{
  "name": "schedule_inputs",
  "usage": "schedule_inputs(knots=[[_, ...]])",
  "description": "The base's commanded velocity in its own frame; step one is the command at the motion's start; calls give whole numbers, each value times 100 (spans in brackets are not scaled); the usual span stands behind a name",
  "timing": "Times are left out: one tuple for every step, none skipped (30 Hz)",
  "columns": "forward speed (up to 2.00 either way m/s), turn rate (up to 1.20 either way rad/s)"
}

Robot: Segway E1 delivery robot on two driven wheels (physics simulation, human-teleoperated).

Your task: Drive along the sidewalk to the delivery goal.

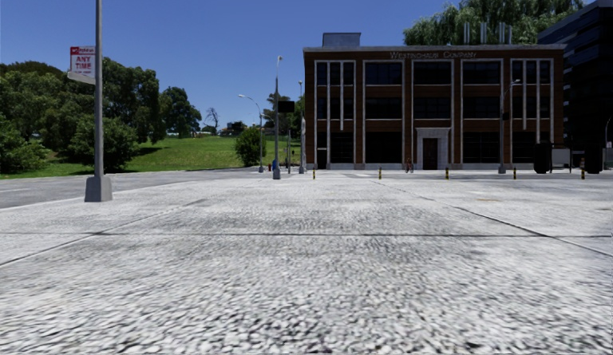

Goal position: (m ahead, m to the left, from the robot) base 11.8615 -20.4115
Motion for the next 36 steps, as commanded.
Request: schedule_inputs(knots=[[200, 0], [200, 0], [200, 0], [200, 0], [200, 0], [200, 0], [200, 0], [200, 0], [200, 0], [200, 0], [200, 0], [200, 0], [200, 0], [200, 0], [200, 0], [200, 0], [200, 0], [200, 0], [200, 0], [200, 0], [200, 0], [200, 0], [200, 0], [200, 0], [200, 0], [200, 0], [200, 0], [200, 0], [200, 0], [200, 0], [200, 0], [200, 0], [200, 0], [200, 0], [200, 0], [200, 0]])
